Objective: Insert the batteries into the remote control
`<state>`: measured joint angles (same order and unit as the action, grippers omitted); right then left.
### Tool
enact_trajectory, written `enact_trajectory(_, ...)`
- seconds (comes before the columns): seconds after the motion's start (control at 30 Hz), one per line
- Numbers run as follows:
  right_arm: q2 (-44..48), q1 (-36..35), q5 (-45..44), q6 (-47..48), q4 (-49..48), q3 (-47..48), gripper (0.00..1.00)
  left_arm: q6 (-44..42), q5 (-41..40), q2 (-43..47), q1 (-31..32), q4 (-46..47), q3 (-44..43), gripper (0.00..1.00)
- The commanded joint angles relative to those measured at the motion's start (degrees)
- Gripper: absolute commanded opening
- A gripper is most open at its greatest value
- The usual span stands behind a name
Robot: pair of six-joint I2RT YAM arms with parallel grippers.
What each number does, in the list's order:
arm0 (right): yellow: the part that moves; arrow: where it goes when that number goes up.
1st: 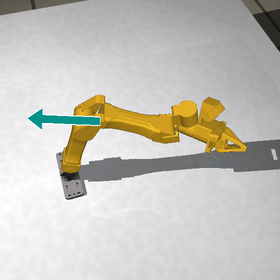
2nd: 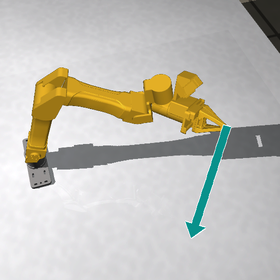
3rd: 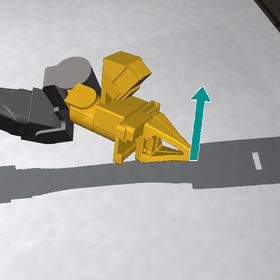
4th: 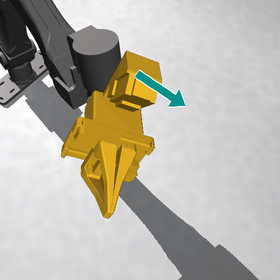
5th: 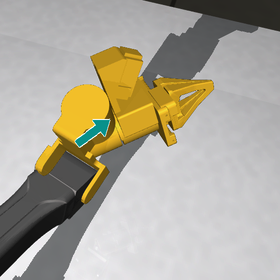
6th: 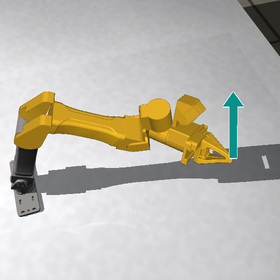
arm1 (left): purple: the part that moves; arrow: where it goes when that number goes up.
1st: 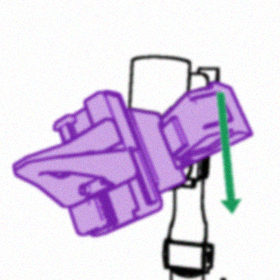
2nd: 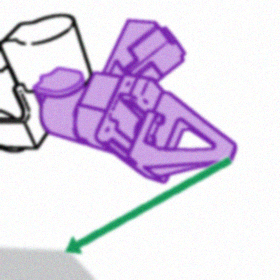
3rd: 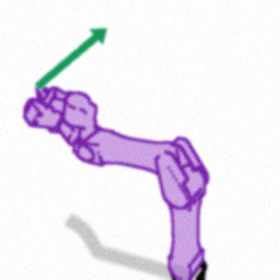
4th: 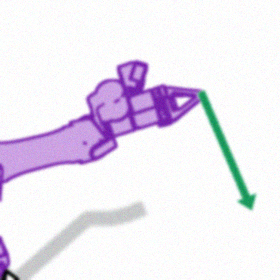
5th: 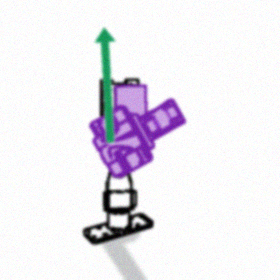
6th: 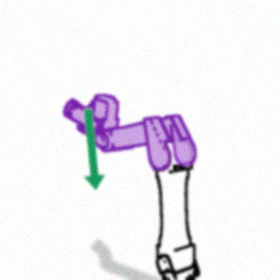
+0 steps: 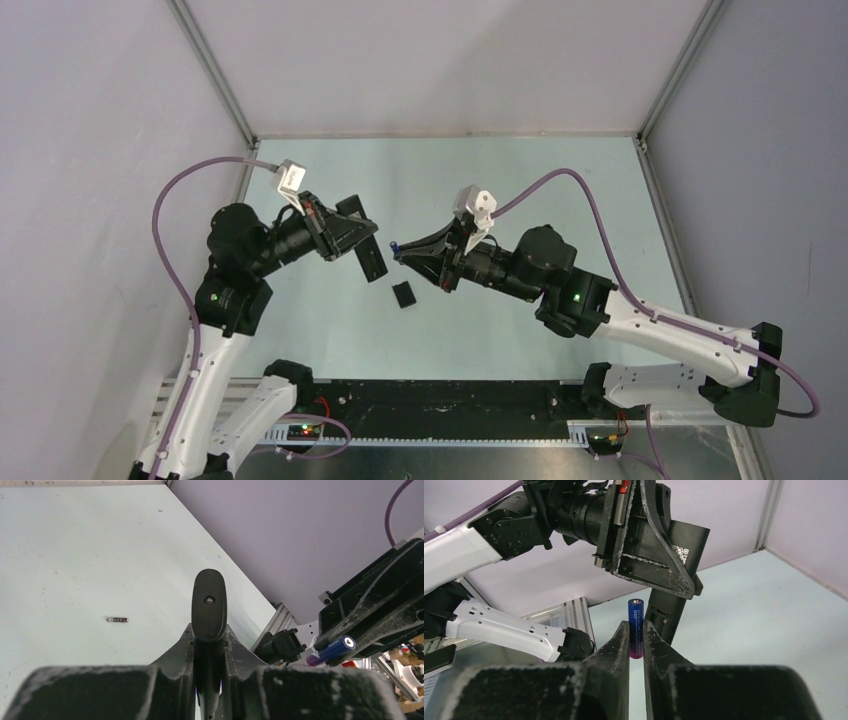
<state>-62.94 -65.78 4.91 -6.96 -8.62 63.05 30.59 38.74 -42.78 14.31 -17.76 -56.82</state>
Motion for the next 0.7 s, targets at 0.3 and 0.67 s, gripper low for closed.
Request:
enact_trajectory(0.3, 0.3, -4.6, -21.7, -1.5, -4.2, 0.1, 0.08, 28.9, 2.0, -1.1, 0.0, 39.3, 10.5, 0.0)
enact_trajectory(0.67, -1.2, -7.4, -26.0, 0.1, -4.2, 0.6, 0.1, 33.4, 2.1, -2.6, 0.7, 47.0, 13.1, 0.0)
